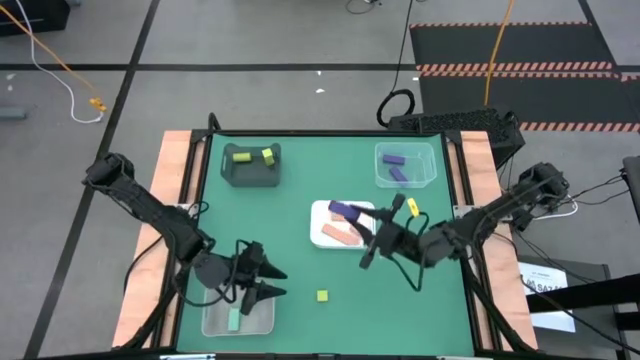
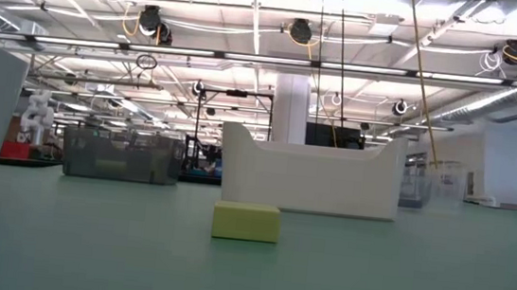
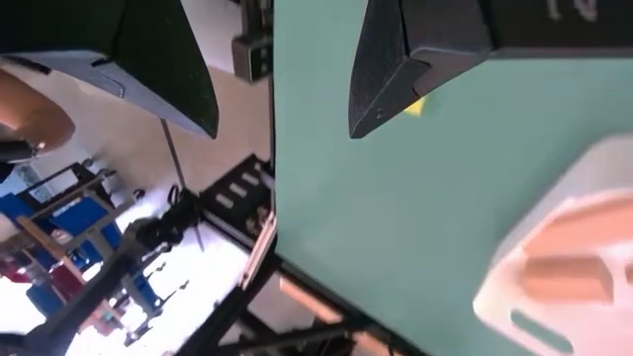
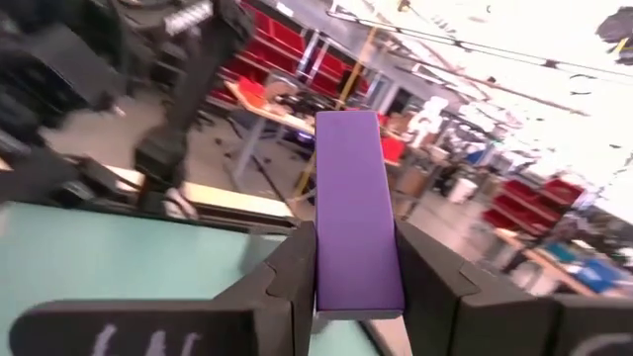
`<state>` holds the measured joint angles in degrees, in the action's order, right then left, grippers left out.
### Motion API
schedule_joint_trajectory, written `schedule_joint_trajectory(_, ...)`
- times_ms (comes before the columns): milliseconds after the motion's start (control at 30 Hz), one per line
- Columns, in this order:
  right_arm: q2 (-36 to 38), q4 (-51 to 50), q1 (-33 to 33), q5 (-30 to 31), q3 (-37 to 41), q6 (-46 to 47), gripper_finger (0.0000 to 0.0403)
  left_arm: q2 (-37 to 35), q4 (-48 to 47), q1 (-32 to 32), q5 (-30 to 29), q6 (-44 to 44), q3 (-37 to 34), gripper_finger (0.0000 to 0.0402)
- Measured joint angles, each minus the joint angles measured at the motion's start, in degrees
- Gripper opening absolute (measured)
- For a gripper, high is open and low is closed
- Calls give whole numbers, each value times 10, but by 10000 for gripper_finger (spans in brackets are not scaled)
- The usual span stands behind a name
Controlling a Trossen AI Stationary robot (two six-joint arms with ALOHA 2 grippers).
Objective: Sort & place blocks by color
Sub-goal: Put the purple block into the transparent bin
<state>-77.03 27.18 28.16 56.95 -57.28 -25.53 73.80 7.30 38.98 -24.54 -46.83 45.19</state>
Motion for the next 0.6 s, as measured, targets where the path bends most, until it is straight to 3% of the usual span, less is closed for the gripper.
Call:
schedule_joint_trajectory(300,0,-1,-50,1,0,-75,95,0,41,-40,0,60,0,230)
schedule_joint_trajectory(400,0,-9,-67,28,0,-86,95,0,49,-52,0,88,0,230)
schedule_joint_trajectory(600,0,-156,-116,102,-1,-37,95,0,51,-73,0,130,0,230)
